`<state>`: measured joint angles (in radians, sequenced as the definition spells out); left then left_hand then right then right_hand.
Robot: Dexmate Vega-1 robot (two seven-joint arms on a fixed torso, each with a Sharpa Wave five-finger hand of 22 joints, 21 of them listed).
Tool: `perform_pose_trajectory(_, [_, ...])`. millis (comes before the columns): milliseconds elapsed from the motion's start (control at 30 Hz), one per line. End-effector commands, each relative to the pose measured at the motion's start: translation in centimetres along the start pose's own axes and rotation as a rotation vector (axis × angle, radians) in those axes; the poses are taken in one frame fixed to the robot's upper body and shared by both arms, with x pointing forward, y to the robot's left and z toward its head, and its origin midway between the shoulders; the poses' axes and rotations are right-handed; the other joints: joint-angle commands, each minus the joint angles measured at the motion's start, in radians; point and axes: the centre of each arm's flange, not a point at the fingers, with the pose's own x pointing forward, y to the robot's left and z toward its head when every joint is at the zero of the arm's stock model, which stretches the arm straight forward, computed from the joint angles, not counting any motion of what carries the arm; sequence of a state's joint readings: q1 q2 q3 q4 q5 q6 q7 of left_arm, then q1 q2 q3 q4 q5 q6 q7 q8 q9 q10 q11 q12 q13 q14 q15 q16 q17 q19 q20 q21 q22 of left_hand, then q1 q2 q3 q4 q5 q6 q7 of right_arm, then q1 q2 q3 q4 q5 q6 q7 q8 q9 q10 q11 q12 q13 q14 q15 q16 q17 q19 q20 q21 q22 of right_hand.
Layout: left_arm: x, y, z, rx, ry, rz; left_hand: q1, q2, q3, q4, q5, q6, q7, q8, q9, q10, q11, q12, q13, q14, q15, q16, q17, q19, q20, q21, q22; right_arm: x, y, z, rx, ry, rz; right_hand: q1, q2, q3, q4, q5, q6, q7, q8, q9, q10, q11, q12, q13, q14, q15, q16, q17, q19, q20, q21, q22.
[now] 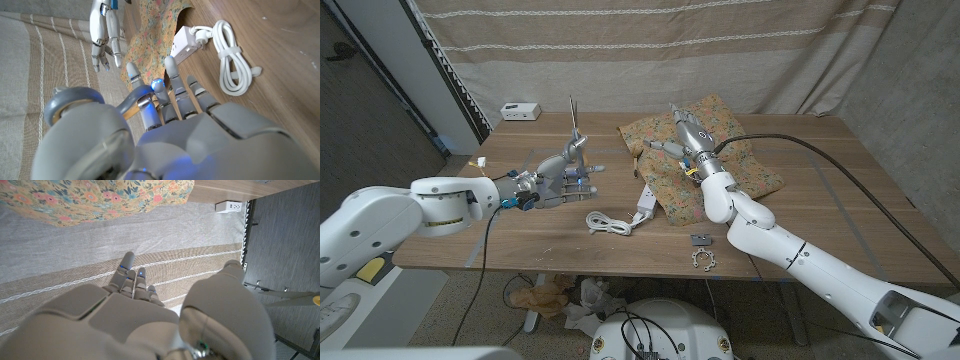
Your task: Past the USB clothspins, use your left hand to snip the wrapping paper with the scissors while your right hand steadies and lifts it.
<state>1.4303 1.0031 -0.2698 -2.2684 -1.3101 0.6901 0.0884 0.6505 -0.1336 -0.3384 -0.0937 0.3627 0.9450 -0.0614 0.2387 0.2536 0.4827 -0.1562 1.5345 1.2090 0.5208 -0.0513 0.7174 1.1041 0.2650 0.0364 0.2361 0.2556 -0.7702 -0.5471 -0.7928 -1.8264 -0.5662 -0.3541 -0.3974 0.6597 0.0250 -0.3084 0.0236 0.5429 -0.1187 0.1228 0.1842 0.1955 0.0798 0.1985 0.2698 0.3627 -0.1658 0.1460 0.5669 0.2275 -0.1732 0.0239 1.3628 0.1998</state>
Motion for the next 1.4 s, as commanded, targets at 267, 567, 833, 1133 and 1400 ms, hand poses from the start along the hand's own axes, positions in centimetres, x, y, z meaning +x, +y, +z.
perform_pose_trajectory(267, [-0.1, 0.0, 0.0, 0.001, 0.008, 0.004, -0.001, -0.005, -0.003, 0.009, 0.005, 0.028, 0.048, -0.002, 0.005, 0.033, -0.051, -0.013, -0.007, -0.001, -0.116, -0.005, -0.01, -0.002, 0.003, -0.005, 0.0, 0.3, 1.2, 2.0, -0.112, -0.002, 0.001, -0.015, 0.006, 0.001, 0.006, 0.001, -0.049, 0.085, 0.003, 0.001, -0.105, 0.013, -0.034, -0.008, -0.045, 0.01, -0.037, 0.001, -0.124, 0.012, -0.014, 0.009])
perform_pose_trajectory(567, [0.0, 0.1, 0.0, 0.006, 0.005, -0.006, -0.002, -0.005, -0.003, 0.011, 0.006, 0.031, 0.046, -0.001, 0.007, 0.044, -0.051, -0.014, -0.007, 0.004, -0.118, -0.003, -0.013, -0.001, 0.001, -0.005, 0.0, 0.6, 2.0, 2.9, -0.146, 0.014, 0.049, -0.043, 0.013, -0.002, 0.02, -0.005, -0.079, 0.087, -0.002, 0.0, -0.162, 0.014, -0.052, -0.016, -0.065, 0.006, -0.054, 0.003, -0.132, 0.014, -0.009, 0.017])
perform_pose_trajectory(833, [0.0, 0.1, 0.1, 0.02, 0.007, -0.001, -0.002, -0.003, -0.002, 0.013, 0.007, 0.032, 0.047, -0.002, 0.008, 0.044, -0.051, -0.028, -0.02, 0.002, -0.117, -0.004, -0.015, -0.001, 0.003, -0.005, 0.0, 0.5, 3.3, 3.7, -0.178, 0.015, 0.056, -0.078, 0.016, -0.006, 0.034, -0.015, -0.102, 0.09, 0.001, 0.0, -0.206, 0.02, -0.061, -0.026, -0.057, 0.032, -0.062, 0.004, -0.145, 0.034, -0.002, 0.025])
perform_pose_trajectory(1133, [-0.1, 0.1, 0.0, 0.023, 0.009, 0.001, -0.003, -0.005, -0.003, 0.014, 0.007, 0.033, 0.045, -0.003, 0.007, 0.057, -0.051, -0.05, -0.048, 0.003, -0.116, -0.012, -0.031, -0.003, 0.003, -0.006, 0.0, 1.0, 4.3, 3.4, -0.184, 0.034, 0.115, -0.1, 0.023, -0.002, 0.039, -0.025, -0.11, 0.091, 0.01, 0.0, -0.224, 0.02, -0.057, -0.038, -0.09, 0.023, -0.086, 0.008, -0.23, 0.046, -0.01, 0.04])
perform_pose_trajectory(1400, [0.0, 0.1, 0.1, 0.026, 0.01, -0.002, -0.001, -0.003, -0.001, 0.015, 0.009, 0.037, 0.045, -0.003, 0.007, 0.07, -0.051, -0.05, -0.041, 0.009, -0.116, -0.014, -0.04, -0.003, 0.004, -0.006, -0.001, 1.4, 5.1, 3.4, -0.222, 0.068, 0.169, -0.097, 0.025, 0.004, 0.034, -0.029, -0.12, 0.089, 0.013, 0.0, -0.24, 0.02, -0.057, -0.044, -0.109, 0.024, -0.099, 0.012, -0.276, 0.053, -0.008, 0.054])
